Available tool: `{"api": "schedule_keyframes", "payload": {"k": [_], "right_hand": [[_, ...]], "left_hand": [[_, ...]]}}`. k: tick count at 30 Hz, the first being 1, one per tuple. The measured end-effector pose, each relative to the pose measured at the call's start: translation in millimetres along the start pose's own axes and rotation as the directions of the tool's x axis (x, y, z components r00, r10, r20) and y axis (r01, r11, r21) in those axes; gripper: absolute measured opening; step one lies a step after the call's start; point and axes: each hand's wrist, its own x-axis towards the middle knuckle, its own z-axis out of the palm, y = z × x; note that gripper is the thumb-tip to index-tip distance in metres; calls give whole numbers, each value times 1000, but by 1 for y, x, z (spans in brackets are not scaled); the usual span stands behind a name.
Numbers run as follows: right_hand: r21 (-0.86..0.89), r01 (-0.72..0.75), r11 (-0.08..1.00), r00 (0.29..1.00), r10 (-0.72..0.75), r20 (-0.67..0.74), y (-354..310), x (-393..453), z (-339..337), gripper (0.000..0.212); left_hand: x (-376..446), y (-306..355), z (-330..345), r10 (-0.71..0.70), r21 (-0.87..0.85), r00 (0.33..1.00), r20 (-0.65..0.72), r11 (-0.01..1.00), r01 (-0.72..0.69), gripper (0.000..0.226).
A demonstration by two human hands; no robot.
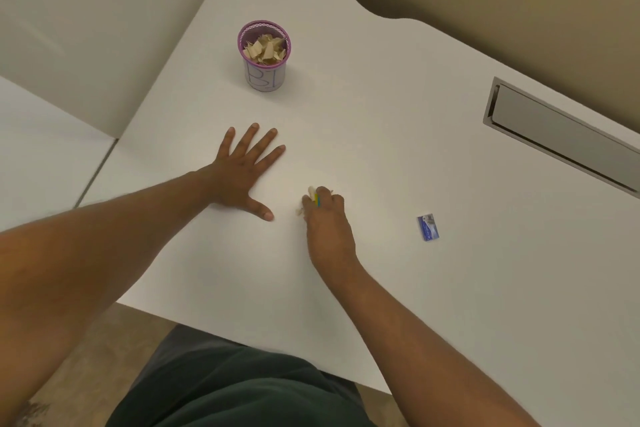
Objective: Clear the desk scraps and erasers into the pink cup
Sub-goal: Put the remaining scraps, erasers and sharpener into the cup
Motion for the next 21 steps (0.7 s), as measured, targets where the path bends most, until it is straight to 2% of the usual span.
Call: {"api": "schedule_keyframes", "payload": {"k": [6, 8, 9, 11, 13, 15, 16, 18, 19, 21], "right_hand": [[-25, 44, 999, 993, -47, -106, 20, 9, -1, 16], [83, -6, 997, 995, 14, -101, 23, 14, -1, 19], [189, -75, 979, 992, 92, -83, 24, 17, -3, 23], [468, -273, 841, 947, 320, -24, 23, 23, -13, 24], [698, -402, 593, 867, 492, 82, 18, 31, -27, 20], [809, -429, 401, 825, 539, 170, 11, 42, -45, 18], [840, -415, 351, 827, 531, 187, 5, 50, -55, 19], [872, -355, 336, 858, 487, 161, -11, 73, -79, 22], [875, -315, 368, 879, 460, 123, -21, 88, -92, 24], [833, -217, 508, 920, 392, 1, -41, 122, -117, 24]], "left_hand": [[0, 0, 0, 4, 13, 1000, -2, 1000, -4, 146], [-2, 0, -1, 2, 21, 1000, -20, 1000, -2, 146], [-3, 1, -1, 4, 24, 1000, -27, 1000, -3, 145], [-4, 2, -2, 3, 30, 999, -33, 1000, -2, 145], [-4, 2, -2, 1, 29, 1000, -30, 1000, 0, 145], [-4, 1, -2, 10, -2, 1000, -17, 1000, -10, 145], [-4, 0, -2, 15, -17, 1000, -16, 1000, -15, 145], [-4, 0, -2, 17, -21, 1000, -18, 1000, -18, 145], [-4, 0, -3, 17, -19, 1000, -16, 1000, -18, 145], [-3, 0, -3, 21, -25, 1000, -11, 999, -22, 145]]}}
